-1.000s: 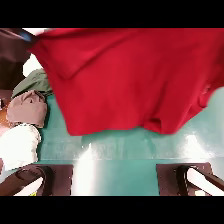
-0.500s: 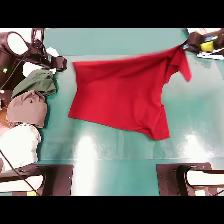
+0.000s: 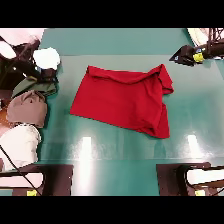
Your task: Fold the shirts.
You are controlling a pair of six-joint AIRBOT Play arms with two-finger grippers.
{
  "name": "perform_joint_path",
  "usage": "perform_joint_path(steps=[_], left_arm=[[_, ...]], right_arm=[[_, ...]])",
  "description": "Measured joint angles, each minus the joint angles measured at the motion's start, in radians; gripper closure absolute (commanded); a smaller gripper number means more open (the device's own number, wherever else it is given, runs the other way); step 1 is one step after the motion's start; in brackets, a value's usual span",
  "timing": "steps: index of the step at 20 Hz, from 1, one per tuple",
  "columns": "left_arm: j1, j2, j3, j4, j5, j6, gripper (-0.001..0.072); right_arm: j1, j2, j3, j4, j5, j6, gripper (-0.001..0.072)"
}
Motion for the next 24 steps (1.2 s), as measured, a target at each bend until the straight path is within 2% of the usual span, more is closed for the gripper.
perform_joint_path(steps=[3, 7, 14, 15, 16, 17, 21, 24], left_arm=[[0.021, -0.001, -0.166, -0.095, -0.02, 0.062, 0.034], [0.031, -0.001, -0.358, -0.167, 0.053, 0.103, 0.034], [0.005, -0.007, -0.458, -0.257, 0.16, 0.126, 0.0342], [-0.009, -0.009, -0.461, -0.262, 0.168, 0.131, 0.0398], [-0.025, -0.011, -0.463, -0.264, 0.181, 0.135, 0.0649], [-0.039, -0.015, -0.465, -0.262, 0.188, 0.138, 0.0684], [-0.059, 0.002, -0.44, -0.261, 0.172, 0.14, 0.0684], [-0.064, 0.07, -0.409, -0.24, 0.154, 0.14, 0.0684]], right_arm=[[-0.008, 0.028, -0.001, 0.007, 0.089, -0.019, 0.0281], [0.0, 0.066, -0.001, 0.014, 0.141, -0.027, 0.0281], [0.0, 0.126, -0.001, 0.013, 0.179, -0.031, 0.028], [0.0, 0.132, -0.001, 0.01, 0.182, -0.031, 0.0281], [0.0, 0.138, -0.001, 0.01, 0.186, -0.031, 0.028], [-0.002, 0.142, -0.001, 0.01, 0.19, -0.031, 0.0281], [-0.029, 0.162, -0.042, -0.021, 0.241, -0.031, 0.0281], [-0.077, 0.227, -0.213, -0.074, 0.247, -0.031, 0.0282]])
